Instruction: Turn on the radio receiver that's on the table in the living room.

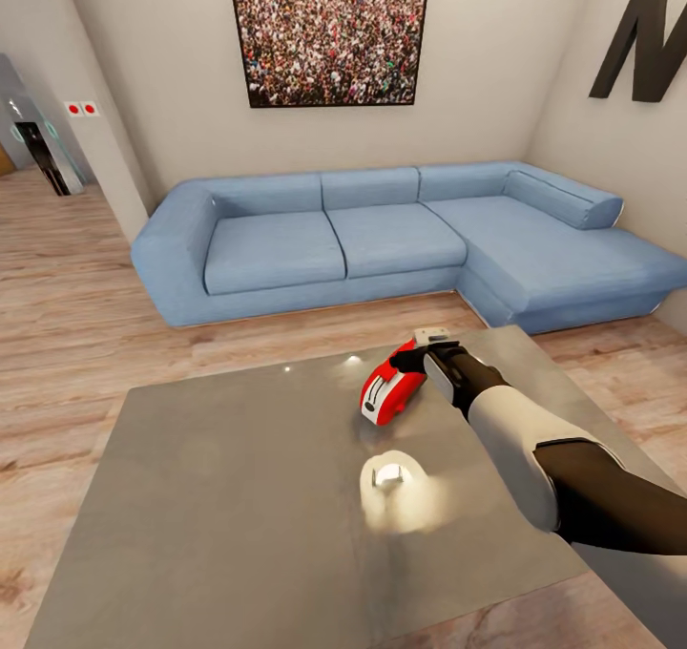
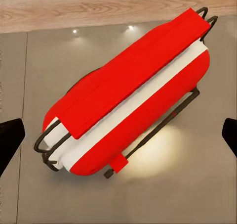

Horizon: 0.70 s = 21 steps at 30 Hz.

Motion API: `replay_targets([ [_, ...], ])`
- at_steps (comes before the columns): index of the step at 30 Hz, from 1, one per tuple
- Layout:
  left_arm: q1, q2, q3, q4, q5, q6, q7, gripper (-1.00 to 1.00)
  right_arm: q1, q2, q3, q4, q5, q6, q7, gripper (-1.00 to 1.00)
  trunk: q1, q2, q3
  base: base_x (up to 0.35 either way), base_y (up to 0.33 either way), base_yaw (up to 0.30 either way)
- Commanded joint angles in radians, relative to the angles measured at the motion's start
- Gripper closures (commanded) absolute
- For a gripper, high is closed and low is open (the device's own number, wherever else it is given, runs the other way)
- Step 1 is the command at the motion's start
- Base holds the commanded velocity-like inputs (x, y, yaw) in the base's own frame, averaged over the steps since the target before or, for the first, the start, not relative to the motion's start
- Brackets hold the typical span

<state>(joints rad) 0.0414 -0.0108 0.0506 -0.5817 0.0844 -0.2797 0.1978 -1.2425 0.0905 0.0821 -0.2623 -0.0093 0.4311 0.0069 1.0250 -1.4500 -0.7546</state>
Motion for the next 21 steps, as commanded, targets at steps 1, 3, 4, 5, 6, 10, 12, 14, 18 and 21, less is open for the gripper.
replay_targets([
  [1,0.000,0.001,0.000,0.000,0.000,0.001,0.000,-1.00,0.000,0.000,0.000,0.000,0.000,0.000,0.000,-1.00,0.000,0.000,0.000,0.116,0.188,0.000],
  [3,0.000,0.001,0.000,0.000,0.000,0.001,0.000,-1.00,0.000,0.000,0.001,0.000,0.000,0.000,-0.001,-1.00,0.000,0.000,0.000,0.054,0.089,0.000],
  [4,0.000,0.001,0.000,0.000,0.000,0.001,0.000,-1.00,0.000,0.000,0.001,0.000,0.000,0.000,-0.001,-1.00,0.000,0.000,0.000,0.027,0.045,0.000],
  [5,0.000,0.001,0.000,0.000,0.000,0.001,0.000,-1.00,0.000,-0.001,0.001,0.000,0.000,0.000,-0.001,-1.00,0.000,0.000,0.000,0.022,0.036,0.000],
  [6,0.000,0.000,0.000,0.000,0.000,0.001,0.000,-1.00,0.000,-0.001,0.001,0.000,0.000,0.000,-0.001,-1.00,0.000,0.000,0.000,0.014,0.023,0.000],
  [10,0.000,0.000,0.000,0.000,0.000,0.001,0.000,-1.00,0.000,-0.001,0.002,0.000,0.001,0.000,-0.001,-1.00,0.000,0.000,0.000,0.010,0.006,0.000],
  [12,0.000,0.001,0.000,0.000,0.000,0.001,0.000,-1.00,0.000,-0.001,0.002,0.000,0.002,0.000,-0.001,-1.00,0.000,0.000,0.000,0.116,0.001,0.000],
  [14,0.000,0.001,0.000,0.000,0.000,0.001,0.000,-1.00,0.000,-0.001,0.002,0.000,0.002,0.000,-0.001,-1.00,0.000,0.000,0.000,0.123,0.001,0.000],
  [18,0.000,0.000,0.000,0.000,0.000,0.001,0.000,-1.00,0.000,-0.002,0.002,0.000,0.002,0.000,-0.001,-1.00,0.000,0.000,0.000,0.049,0.000,0.000],
  [21,0.000,0.001,0.000,0.000,0.000,0.001,0.000,-1.00,0.000,-0.002,0.002,-0.001,0.002,-0.007,-0.001,-1.00,0.000,0.000,0.000,0.011,0.000,0.000],
])
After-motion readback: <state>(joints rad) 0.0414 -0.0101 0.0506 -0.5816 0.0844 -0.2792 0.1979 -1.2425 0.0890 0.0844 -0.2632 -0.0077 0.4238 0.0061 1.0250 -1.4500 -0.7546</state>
